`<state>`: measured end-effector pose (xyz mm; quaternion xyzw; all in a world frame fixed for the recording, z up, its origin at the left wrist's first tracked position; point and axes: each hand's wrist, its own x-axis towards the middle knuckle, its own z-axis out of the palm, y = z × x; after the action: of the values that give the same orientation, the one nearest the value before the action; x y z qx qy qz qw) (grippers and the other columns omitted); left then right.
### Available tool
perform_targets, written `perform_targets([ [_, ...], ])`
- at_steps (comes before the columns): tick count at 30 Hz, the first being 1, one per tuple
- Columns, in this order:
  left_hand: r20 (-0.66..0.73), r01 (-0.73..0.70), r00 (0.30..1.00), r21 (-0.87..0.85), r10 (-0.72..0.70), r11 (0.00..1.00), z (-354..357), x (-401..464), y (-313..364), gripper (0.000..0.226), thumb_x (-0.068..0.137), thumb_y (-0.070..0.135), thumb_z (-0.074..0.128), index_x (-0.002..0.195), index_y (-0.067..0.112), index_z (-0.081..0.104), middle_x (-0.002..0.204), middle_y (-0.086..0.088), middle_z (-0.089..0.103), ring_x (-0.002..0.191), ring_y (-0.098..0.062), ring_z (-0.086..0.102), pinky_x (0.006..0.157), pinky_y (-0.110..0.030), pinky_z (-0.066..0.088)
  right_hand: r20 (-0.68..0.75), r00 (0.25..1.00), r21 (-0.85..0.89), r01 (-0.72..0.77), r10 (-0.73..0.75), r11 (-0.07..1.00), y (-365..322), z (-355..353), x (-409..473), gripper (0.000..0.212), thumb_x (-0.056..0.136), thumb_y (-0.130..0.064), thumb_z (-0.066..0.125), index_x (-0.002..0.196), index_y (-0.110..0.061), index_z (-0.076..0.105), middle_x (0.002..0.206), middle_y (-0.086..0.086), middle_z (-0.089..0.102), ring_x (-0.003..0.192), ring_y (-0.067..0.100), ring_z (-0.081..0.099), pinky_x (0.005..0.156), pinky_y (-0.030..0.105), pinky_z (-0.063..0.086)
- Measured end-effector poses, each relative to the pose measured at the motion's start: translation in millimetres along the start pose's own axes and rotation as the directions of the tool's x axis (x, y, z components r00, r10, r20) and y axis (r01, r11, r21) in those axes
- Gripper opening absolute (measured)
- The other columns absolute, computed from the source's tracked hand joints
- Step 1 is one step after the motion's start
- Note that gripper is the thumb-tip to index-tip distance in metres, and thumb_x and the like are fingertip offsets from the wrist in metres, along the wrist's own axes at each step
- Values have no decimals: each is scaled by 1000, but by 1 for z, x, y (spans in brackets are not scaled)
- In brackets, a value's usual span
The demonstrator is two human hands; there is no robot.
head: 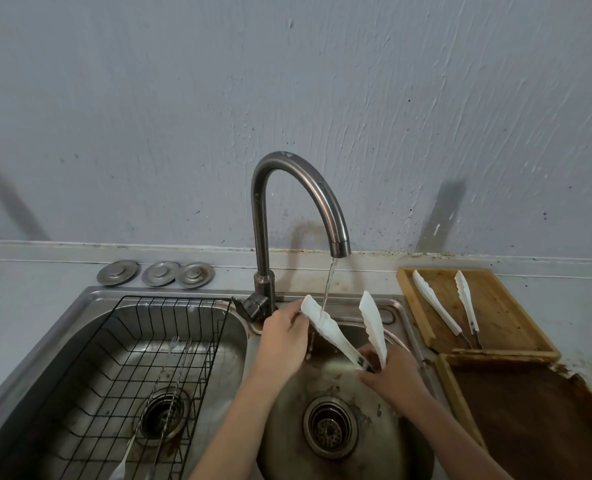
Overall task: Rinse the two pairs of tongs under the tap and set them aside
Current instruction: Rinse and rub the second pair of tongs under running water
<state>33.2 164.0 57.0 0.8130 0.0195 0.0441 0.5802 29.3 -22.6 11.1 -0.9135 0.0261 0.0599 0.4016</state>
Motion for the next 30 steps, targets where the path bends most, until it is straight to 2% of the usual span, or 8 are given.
perform_targets([
  [7, -125, 34, 992, -8, -35, 999, 12, 8, -12, 24, 92, 23, 48, 84, 8, 64, 74, -19, 65, 64, -26, 57, 64, -41, 49, 10, 999, -102, 52, -51, 993, -3, 1, -3, 32, 73, -17, 73, 104, -14, 66, 83, -7, 63, 69, -2, 59, 49, 8, 45],
  [10, -213, 213, 936, -287, -280, 934, 26, 8, -16, 8, 82, 2, 62, 86, 8, 61, 71, -5, 64, 73, -21, 60, 61, -23, 46, 34, 996, -179, 92, -87, 980, -6, -3, -3, 30, 77, -16, 66, 107, -15, 62, 78, -6, 60, 63, 0, 56, 45, 12, 42],
  [13, -133, 339, 864, -559, -485, 757, 55, -5, -12, 36, 72, -15, 66, 97, 9, 57, 84, -3, 66, 75, -13, 61, 65, -19, 49, 39, 998, -155, 55, -49, 986, -4, -1, -5, 24, 75, -14, 65, 98, -12, 65, 76, -1, 63, 65, 11, 60, 49, 16, 45],
  [17, -43, 363, 908, -414, -416, 835, 96, -28, -14, 52, 69, -9, 69, 109, 15, 47, 90, 8, 65, 85, -9, 65, 78, -24, 55, 43, 998, -148, 53, -47, 988, -4, 3, -11, 16, 82, -19, 61, 94, -14, 69, 80, 0, 69, 70, 12, 61, 55, 13, 43],
  [21, 17, 396, 899, -460, -438, 795, 88, -20, -17, 46, 74, -17, 61, 112, 5, 49, 94, -6, 69, 72, -6, 69, 54, -18, 56, 79, 996, -30, 49, -47, 998, -3, 2, -16, 12, 78, -18, 68, 82, -29, 68, 75, -12, 65, 74, 6, 60, 61, 8, 42],
  [25, -42, 356, 908, -447, -417, 821, 74, -3, -17, 30, 84, -11, 52, 110, 2, 58, 98, -10, 72, 80, -18, 72, 77, -44, 60, 87, 996, 144, -38, 26, 989, -8, 1, -8, 10, 74, -11, 71, 77, -20, 69, 66, -2, 68, 57, 8, 64, 49, 15, 46],
  [28, -131, 259, 937, -362, -324, 896, 64, 3, -14, 18, 92, 3, 51, 105, -2, 62, 95, -9, 73, 74, -9, 71, 71, -28, 59, 84, 996, 262, -14, -8, 965, -21, 6, -2, 2, 80, -12, 68, 82, -12, 69, 61, 2, 67, 51, 9, 62, 46, 13, 42],
  [30, -170, 213, 945, -328, -280, 920, 57, 7, -15, 15, 92, 6, 52, 101, 1, 63, 90, -4, 73, 68, -1, 70, 63, -15, 56, 69, 997, 296, -3, -18, 955, -31, 10, 1, 13, 84, -20, 65, 79, -9, 69, 57, 1, 65, 44, 7, 59, 42, 13, 40],
])
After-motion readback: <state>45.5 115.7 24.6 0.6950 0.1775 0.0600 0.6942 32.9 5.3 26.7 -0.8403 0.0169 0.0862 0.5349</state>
